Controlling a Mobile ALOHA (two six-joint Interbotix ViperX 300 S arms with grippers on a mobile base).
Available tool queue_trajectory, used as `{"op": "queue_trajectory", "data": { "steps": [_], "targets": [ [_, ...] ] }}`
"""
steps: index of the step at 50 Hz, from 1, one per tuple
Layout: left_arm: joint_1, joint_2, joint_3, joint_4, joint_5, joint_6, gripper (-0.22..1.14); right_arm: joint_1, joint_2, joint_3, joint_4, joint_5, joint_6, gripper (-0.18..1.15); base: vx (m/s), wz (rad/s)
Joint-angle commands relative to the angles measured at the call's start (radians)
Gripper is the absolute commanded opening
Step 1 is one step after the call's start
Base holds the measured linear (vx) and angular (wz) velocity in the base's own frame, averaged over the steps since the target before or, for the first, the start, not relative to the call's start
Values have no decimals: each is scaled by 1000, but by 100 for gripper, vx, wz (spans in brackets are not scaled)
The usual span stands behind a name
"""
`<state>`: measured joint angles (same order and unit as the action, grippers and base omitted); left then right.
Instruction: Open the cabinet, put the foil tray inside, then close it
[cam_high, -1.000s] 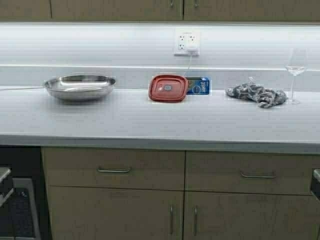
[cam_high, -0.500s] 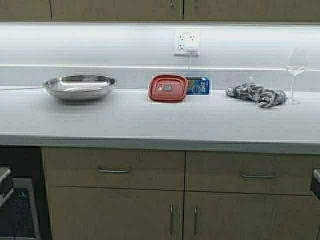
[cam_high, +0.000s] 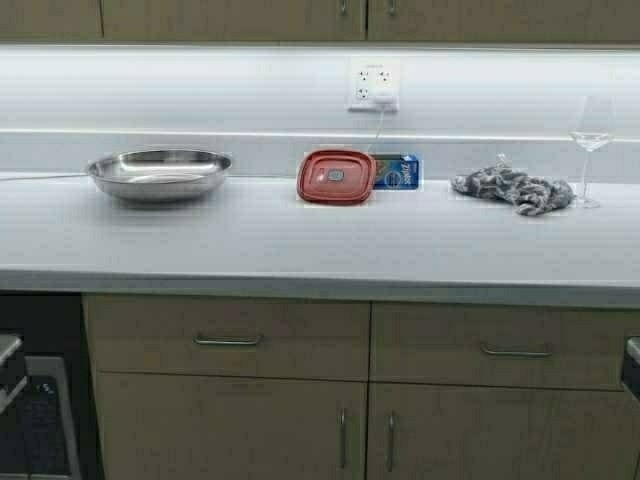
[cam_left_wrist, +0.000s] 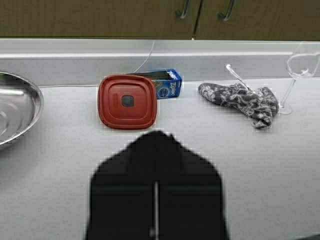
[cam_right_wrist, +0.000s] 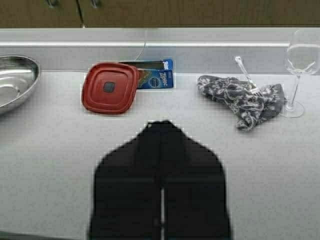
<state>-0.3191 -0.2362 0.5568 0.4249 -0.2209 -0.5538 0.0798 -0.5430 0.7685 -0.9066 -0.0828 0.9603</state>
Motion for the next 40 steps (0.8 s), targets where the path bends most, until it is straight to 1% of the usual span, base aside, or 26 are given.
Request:
{"op": "queue_trajectory", "data": {
  "steps": [1,40],
  "targets": [
    [0,-12,-9,-2,-6,2,4,2,-5,-12,-2,-5,-2,7,0,0],
    [-2,-12,-15,-2,-6,2,4,2,2,-12,-2,-5,-2,7,0,0]
  ]
}}
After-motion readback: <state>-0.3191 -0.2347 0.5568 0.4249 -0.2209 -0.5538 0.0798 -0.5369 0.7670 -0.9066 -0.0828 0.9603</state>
